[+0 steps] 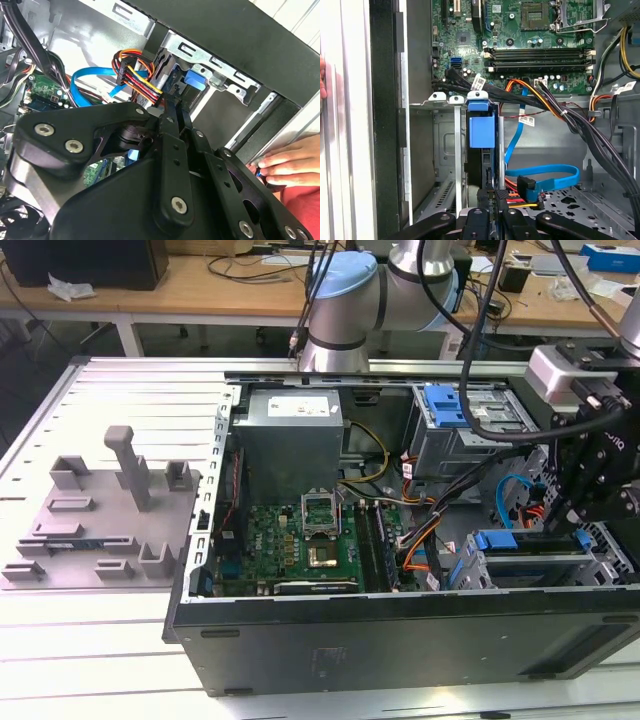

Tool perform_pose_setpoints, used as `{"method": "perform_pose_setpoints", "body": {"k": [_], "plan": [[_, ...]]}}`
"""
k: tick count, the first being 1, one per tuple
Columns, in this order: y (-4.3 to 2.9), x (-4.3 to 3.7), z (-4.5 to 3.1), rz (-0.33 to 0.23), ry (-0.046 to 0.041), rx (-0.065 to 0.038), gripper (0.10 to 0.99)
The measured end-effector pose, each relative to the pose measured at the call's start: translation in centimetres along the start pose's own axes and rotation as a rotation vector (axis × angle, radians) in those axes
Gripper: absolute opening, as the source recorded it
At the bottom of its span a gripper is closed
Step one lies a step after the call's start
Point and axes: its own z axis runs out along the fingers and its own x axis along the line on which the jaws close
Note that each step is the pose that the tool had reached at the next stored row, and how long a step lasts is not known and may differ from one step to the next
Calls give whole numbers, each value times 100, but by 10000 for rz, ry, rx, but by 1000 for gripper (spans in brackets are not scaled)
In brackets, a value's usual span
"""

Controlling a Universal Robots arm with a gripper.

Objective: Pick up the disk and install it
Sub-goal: 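Insert the first disk wire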

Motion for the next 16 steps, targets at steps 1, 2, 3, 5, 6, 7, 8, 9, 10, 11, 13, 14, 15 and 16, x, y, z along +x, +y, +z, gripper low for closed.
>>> {"method": "perform_pose_setpoints", "body": {"k": [1,2,3,5,6,7,8,9,10,11,13,14,15,16], "plan": [[0,0,1,0,0,0,169],[0,0,2,1,0,0,169],[-1,0,2,0,0,0,169],[-3,0,3,0,0,0,169],[-4,0,3,0,-1,0,169],[-4,0,4,1,-1,0,169],[-5,0,4,2,0,0,169],[-7,0,6,2,0,0,169],[-7,-1,7,2,0,0,169],[-9,-1,14,3,-1,0,169],[-10,-2,34,2,0,0,169],[-15,-3,38,3,-3,0,169],[-20,-3,40,3,-12,-1,169],[-11,-4,56,2,-12,0,169]]}}
